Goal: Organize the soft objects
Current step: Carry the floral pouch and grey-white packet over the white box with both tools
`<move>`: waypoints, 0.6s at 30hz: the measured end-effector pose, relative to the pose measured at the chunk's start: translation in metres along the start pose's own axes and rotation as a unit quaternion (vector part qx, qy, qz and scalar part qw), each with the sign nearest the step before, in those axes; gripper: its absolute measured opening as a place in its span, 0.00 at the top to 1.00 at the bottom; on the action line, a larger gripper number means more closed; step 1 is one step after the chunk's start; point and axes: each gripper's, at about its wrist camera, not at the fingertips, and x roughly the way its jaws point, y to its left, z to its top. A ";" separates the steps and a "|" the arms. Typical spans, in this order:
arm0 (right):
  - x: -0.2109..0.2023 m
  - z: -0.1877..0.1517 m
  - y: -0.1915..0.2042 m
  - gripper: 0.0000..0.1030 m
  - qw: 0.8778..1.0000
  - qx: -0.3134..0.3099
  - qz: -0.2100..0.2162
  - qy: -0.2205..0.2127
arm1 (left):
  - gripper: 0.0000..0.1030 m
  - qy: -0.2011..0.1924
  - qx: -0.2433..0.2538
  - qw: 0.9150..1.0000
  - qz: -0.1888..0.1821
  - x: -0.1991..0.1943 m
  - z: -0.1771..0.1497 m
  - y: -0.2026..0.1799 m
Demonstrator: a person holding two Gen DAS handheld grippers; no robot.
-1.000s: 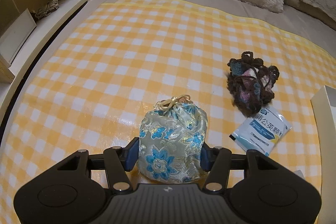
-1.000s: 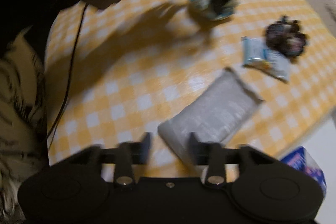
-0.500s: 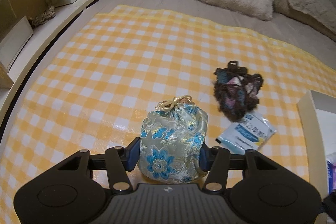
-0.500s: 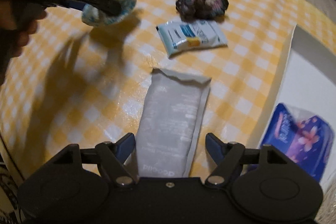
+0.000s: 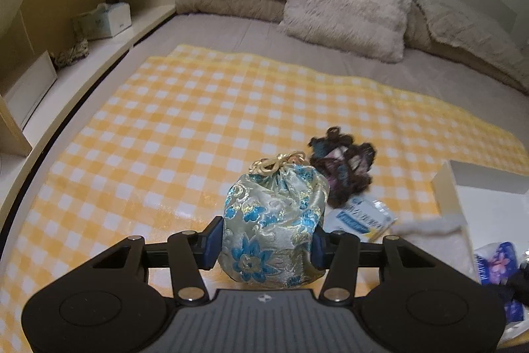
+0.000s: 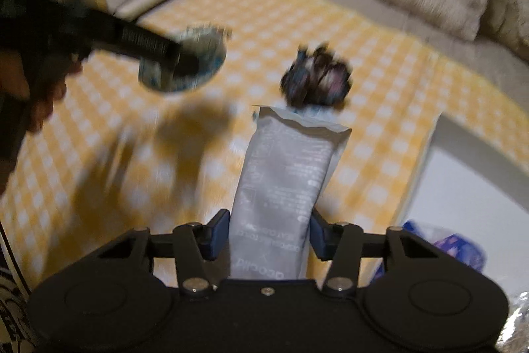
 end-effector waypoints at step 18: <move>-0.096 0.025 -0.089 0.51 0.988 0.055 -0.093 -0.107 | 0.50 -0.084 0.040 0.989 -0.111 -0.057 0.030 -0.095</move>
